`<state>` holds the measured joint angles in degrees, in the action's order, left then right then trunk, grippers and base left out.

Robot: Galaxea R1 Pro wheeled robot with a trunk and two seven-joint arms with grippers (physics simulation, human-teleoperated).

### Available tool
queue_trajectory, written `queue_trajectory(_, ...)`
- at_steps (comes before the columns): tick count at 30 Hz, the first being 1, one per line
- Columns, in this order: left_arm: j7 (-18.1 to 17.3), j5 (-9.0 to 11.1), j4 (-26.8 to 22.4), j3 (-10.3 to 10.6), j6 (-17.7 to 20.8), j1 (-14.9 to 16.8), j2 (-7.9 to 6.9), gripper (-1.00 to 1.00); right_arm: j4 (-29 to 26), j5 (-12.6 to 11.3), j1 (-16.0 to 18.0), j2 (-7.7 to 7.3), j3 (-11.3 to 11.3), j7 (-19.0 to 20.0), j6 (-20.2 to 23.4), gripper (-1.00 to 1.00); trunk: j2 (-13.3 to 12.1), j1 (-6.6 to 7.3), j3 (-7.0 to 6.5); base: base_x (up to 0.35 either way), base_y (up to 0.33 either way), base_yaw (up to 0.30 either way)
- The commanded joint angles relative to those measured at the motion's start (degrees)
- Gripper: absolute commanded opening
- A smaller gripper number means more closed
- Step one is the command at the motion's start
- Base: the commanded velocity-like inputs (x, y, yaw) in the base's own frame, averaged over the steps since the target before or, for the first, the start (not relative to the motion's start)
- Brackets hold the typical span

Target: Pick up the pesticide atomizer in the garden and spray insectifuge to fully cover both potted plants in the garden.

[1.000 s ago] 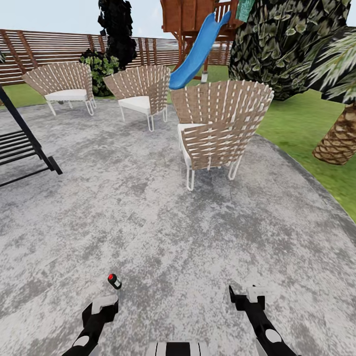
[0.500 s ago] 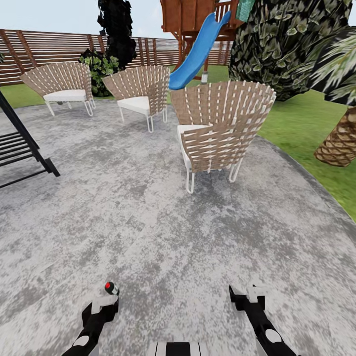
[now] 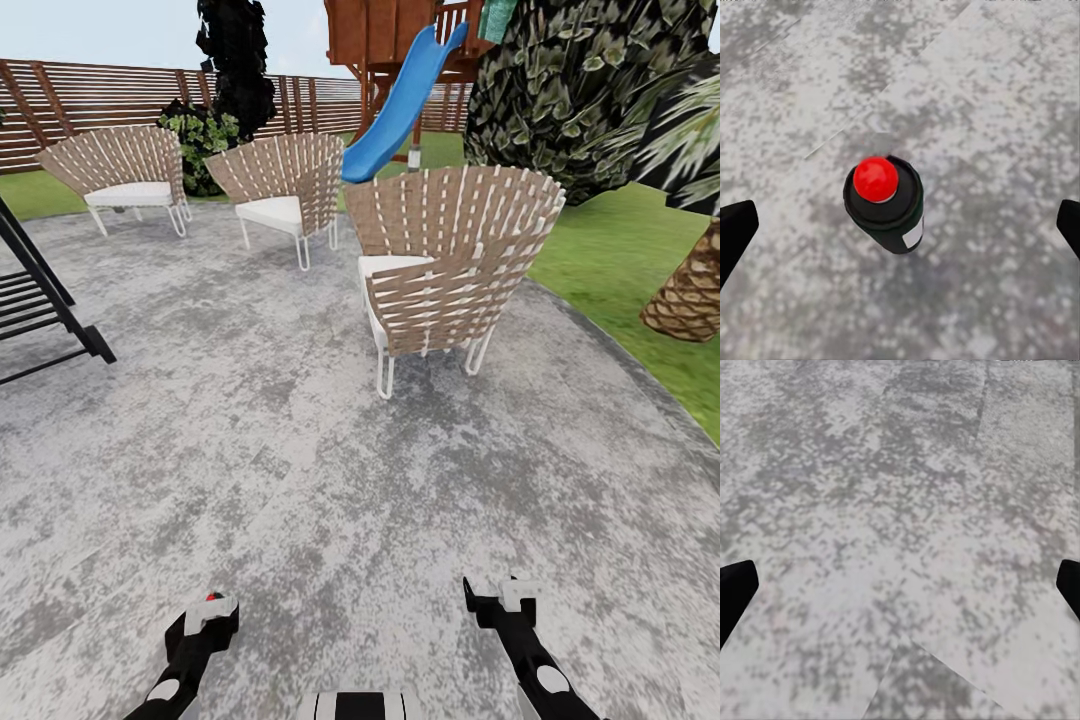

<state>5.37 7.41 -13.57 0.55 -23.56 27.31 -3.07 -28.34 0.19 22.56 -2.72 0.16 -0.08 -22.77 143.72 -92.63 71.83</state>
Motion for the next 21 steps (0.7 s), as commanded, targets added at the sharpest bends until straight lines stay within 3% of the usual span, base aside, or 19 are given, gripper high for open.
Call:
queue_trajectory(1,-0.01,0.36,0.04,0.1,-0.2,0.01,0.0,1.0,0.04,0.01,0.02,-0.01,0.02,-0.01,-0.17,1.0,0.01,0.01,0.04,0.04,0.0,0.0)
queue_trajectory(17,-0.01,0.41,0.28,0.07,-3.55,-0.68,-0.09,1.0,0.04,-0.01,0.02,0.01,0.02,0.01,-0.17,1.0,0.01,0.01,0.29,0.005,0.0,0.0)
queue_trajectory(21,-0.01,0.41,0.25,0.14,-3.59,-0.68,-0.09,1.0,0.04,-0.01,0.02,0.0,0.02,0.03,-0.17,1.0,0.07,-0.1,1.5,0.0,0.0,0.0)
